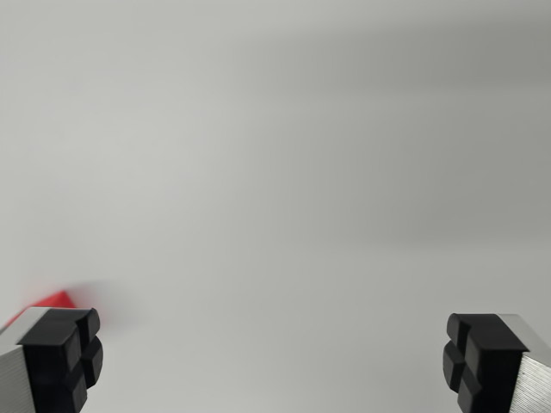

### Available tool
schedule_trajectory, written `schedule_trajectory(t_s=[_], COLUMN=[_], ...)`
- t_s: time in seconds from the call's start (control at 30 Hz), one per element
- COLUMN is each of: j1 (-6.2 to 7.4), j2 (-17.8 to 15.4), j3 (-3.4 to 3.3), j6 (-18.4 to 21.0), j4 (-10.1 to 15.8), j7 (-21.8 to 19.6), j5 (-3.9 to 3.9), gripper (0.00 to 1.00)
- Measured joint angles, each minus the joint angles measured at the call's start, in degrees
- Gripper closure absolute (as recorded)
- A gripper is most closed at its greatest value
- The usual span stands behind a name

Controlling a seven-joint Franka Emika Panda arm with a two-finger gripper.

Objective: Destack cube

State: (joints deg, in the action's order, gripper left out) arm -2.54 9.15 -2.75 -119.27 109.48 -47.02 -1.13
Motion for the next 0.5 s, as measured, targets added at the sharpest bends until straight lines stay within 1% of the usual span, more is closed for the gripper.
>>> schedule_trajectory(t_s=[0.23,0.5], j1=[0.17,0.57], j2=[-0.09,-0.68], j3=[0.08,0.35], j6=[-0.18,-0.97], j4=[0.43,1.86], j7=[0.04,0.14], j5=[0.00,0.00], gripper=[0.00,0.00])
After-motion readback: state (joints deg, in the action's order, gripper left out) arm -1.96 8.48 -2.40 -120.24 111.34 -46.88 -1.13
